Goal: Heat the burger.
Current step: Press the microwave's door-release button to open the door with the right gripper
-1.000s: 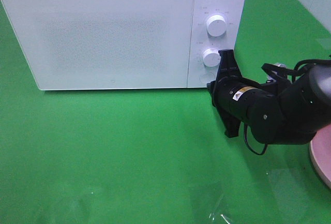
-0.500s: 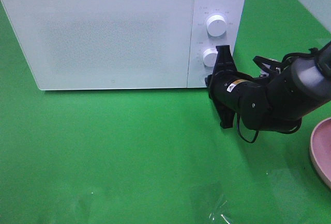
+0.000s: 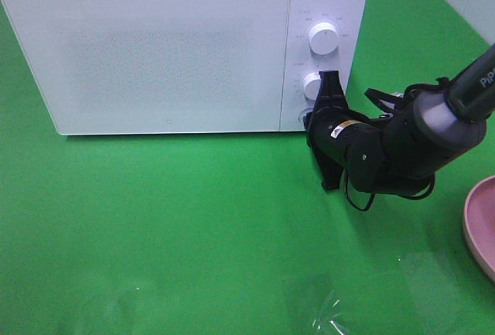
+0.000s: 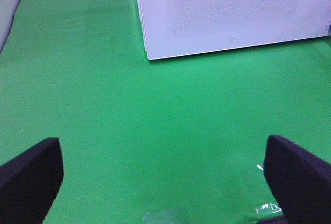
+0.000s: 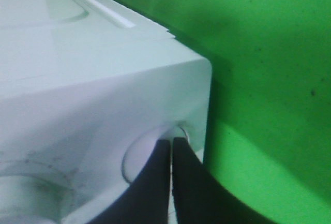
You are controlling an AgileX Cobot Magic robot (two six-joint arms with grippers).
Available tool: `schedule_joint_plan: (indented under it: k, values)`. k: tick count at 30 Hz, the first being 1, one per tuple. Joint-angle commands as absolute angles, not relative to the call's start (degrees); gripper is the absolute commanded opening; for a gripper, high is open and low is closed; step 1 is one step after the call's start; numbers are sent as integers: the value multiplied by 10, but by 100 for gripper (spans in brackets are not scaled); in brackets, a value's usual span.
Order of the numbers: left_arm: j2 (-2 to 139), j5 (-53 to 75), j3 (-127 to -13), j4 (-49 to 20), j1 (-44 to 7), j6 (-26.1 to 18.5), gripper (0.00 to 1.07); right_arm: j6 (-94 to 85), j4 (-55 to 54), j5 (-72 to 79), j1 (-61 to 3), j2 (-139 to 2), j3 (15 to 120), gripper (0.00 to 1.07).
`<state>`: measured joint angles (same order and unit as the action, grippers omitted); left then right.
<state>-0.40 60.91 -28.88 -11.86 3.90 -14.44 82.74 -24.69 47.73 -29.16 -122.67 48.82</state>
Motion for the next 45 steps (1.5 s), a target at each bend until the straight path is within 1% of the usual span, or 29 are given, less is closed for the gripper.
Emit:
schedule_joint_plan:
  k: [1, 18, 38, 45]
  values:
    - [-14, 602, -289, -121, 36, -144, 98, 821, -246, 509, -288, -1228, 494, 0]
    - [-14, 602, -289, -121, 36, -144, 98, 823, -247, 509, -287, -1228, 494, 0]
    - [-14, 602, -289, -121, 36, -144, 98, 804, -237, 505, -261, -1209, 490, 0]
    - [-14, 602, -289, -121, 36, -144, 98, 830, -240, 543, -263, -1209, 493, 0]
